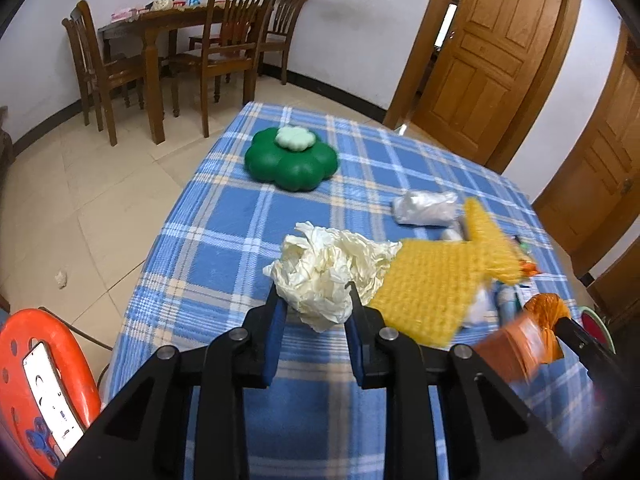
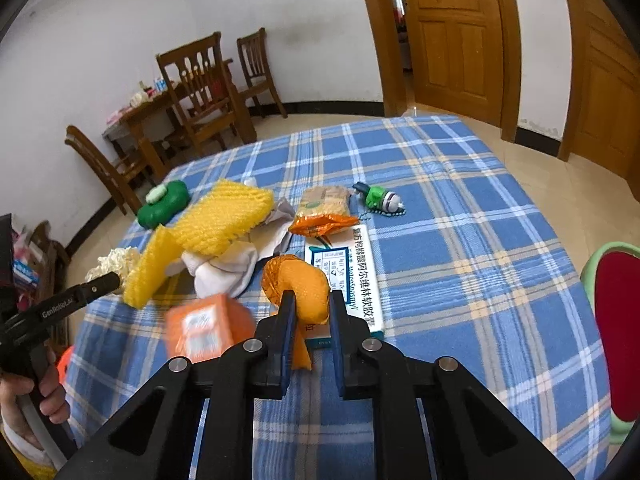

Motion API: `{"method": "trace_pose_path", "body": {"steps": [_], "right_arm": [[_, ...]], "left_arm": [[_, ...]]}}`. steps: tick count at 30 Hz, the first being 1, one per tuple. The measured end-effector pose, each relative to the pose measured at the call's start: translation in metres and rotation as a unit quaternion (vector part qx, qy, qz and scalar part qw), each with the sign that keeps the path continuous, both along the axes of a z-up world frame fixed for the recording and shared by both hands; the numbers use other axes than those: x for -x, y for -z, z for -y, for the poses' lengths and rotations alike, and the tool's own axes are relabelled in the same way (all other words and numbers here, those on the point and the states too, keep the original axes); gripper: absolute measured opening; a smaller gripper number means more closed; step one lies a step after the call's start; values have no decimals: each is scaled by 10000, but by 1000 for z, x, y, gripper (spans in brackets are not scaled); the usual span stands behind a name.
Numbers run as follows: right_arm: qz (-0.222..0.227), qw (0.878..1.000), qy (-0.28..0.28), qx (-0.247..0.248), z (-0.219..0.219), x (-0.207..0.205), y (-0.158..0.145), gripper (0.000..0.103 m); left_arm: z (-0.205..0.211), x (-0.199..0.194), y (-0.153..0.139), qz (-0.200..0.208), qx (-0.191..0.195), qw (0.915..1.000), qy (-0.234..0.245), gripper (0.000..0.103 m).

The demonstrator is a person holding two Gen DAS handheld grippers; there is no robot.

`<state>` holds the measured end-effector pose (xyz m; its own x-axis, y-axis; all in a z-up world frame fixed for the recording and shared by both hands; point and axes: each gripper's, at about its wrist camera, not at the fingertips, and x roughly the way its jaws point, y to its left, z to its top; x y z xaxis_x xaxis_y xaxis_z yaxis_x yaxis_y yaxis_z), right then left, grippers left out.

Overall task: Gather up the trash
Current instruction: 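Grasp the orange mesh fruit net with the right gripper while the left grasps the crumpled white tissue, then carry the orange net over the red bucket and open the right gripper while the left carries the tissue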

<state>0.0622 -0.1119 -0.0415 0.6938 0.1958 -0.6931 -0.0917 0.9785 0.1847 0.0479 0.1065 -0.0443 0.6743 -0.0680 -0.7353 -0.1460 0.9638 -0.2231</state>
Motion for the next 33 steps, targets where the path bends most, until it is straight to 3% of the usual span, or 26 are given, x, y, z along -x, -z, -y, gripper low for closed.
{"method": "trace_pose_path", "body": {"steps": [16,33], "right_arm": [[564,9970,469,-239,44,44,-39,16],[772,9824,1664,-348,138,89,-51,16]], "left_arm": [[63,20,-49,440,54,9959,783,28],[160,17,-71,443,26,9815,1861,28]]}}
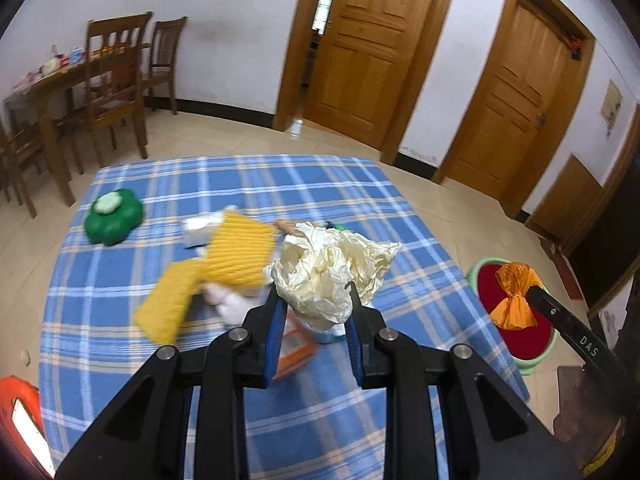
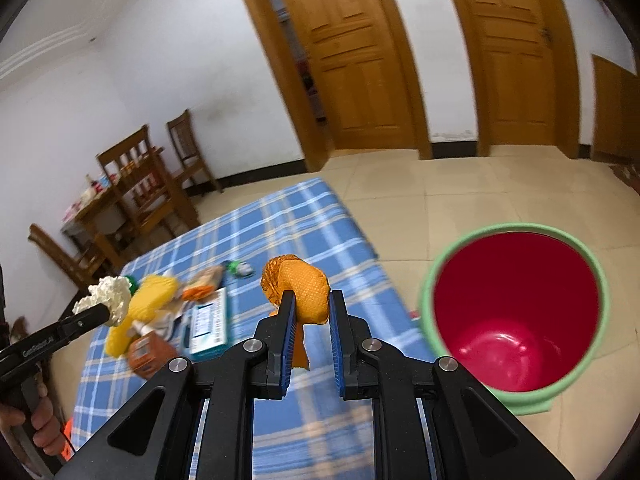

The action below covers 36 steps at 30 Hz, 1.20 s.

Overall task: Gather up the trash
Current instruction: 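Carry the orange net over the red bucket and open the right gripper while the left carries the tissue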

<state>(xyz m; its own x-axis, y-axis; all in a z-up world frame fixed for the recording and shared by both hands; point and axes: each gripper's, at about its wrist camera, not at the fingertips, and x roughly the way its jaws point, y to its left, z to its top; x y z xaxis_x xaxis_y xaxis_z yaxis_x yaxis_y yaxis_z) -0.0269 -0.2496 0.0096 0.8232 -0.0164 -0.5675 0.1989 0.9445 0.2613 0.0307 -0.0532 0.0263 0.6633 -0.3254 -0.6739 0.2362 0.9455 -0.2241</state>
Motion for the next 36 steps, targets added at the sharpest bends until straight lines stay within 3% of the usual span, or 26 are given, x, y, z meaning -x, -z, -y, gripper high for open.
{"method": "trace_pose_path", "body": {"steps": [17,24,36], "right_arm": [[-273,9907,1314,-240,97,37,32,17],[-504,9822,1774,-368,135,46,52,20],[-553,9749,2099,-501,167,59,63,25]], "left_arm": [[124,-10,9,-151,-316,9929,1139,28],[171,-16,21,-276,-482,9865,1540,28],[240,-18,43,-446,-677,9724,2186,28]]}}
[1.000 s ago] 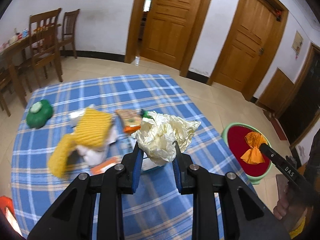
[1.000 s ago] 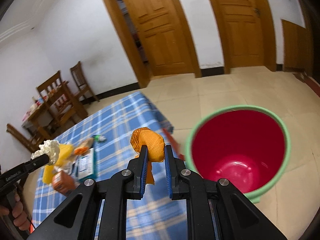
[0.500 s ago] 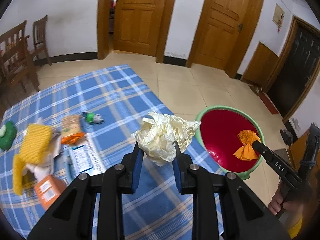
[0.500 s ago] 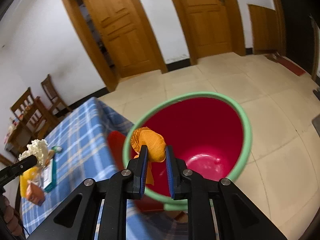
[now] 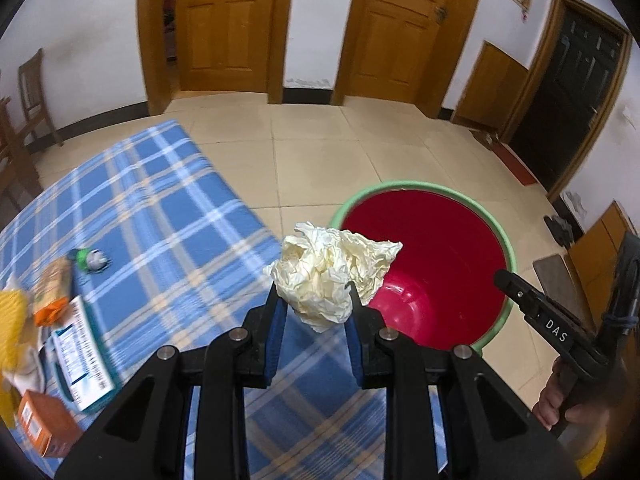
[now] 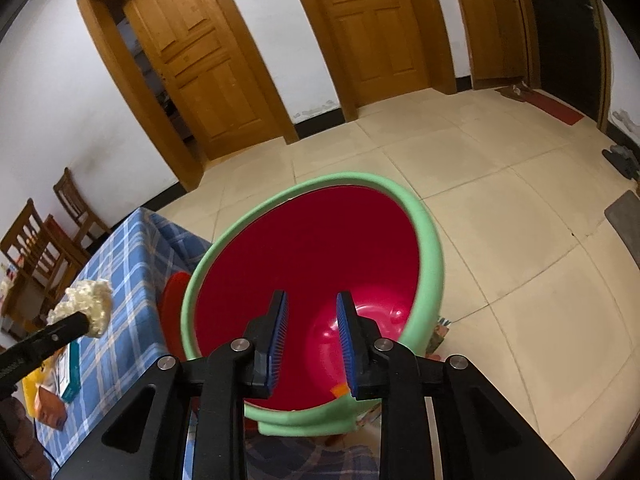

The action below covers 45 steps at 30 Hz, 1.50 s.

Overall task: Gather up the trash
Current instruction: 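Carry the orange net over the red bucket and open the right gripper while the left carries the tissue, then open the left gripper over the red bucket to drop the tissue, then move both grippers back over the table toward the remaining items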

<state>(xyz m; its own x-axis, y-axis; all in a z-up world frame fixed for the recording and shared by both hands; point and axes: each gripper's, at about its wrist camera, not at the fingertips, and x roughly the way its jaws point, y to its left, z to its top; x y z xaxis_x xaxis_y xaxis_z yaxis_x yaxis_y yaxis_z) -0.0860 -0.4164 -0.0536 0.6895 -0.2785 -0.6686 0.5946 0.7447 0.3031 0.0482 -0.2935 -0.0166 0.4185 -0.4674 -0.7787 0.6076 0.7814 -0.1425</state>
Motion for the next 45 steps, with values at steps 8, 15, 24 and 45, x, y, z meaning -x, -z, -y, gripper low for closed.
{"method": "trace_pose_path", "body": {"steps": [8,15,24,45], "right_arm": [[41,9999,126,-19,9,10,-1,25],[19,9997,220,-84,14,14,2,25],[55,9999,125,-86,8,13,-1,26],[223,9971,-728,-67,-52,-16,-25,50]], "left_arm": [[40,6,14,-117,-65,9988,471,28],[57,12,15,-75,-67,9978,656,51],[40,14,4,24,-42,9992,387,59],[-90,2,-30,398,152,9938,-1028,65]]}}
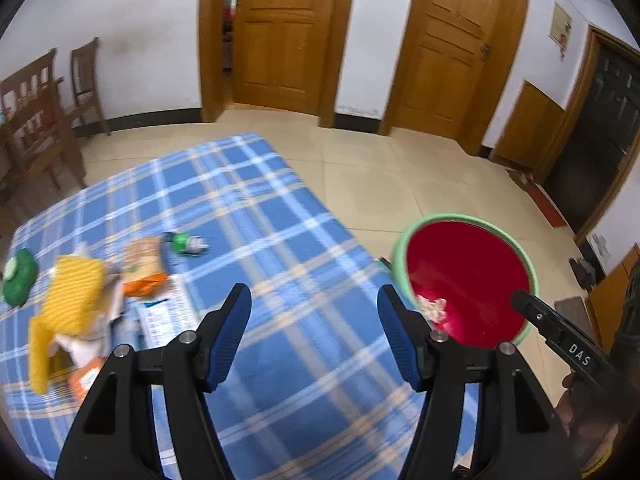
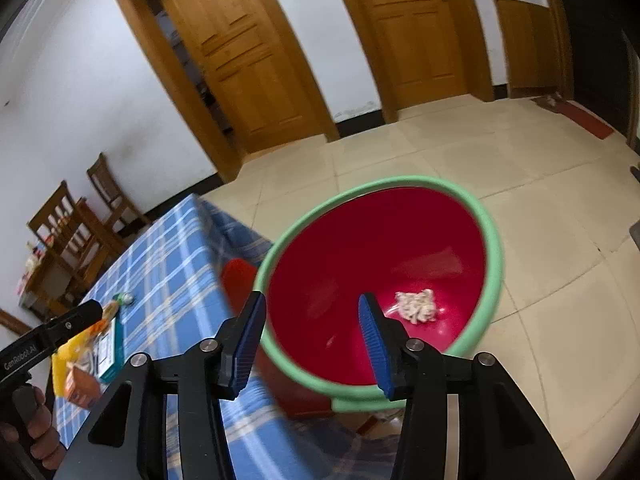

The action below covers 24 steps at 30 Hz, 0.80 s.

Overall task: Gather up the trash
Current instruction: 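Move both grippers back over the table toward the remaining items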

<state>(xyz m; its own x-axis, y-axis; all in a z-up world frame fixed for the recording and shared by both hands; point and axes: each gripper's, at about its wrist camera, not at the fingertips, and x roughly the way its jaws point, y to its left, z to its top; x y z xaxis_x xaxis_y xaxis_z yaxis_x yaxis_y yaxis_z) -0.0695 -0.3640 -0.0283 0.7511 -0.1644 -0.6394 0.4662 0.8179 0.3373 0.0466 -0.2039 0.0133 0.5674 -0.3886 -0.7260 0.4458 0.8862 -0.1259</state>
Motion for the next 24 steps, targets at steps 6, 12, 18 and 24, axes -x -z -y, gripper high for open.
{"method": "trace_pose_path", "body": {"steps": [6,12,18,24], "right_arm": [[14,9991,-412,23,-30,-16,-5,50],[22,9967,-813,82,-63,-30,-11,50],[-3,9934,-1137,148,-91,-45,-16,51],[-69,9897,-1411,236,-116,-57,-18,52]], "left_arm": [[-47,-3,-6,80,50,9987,-492,66],[-93,-2,-9,121,122,9952,-966,66],[-139,-4,-7,131,172,9893,-1442,66],[-178,-5,2,92,88,9827,-1845,66]]}}
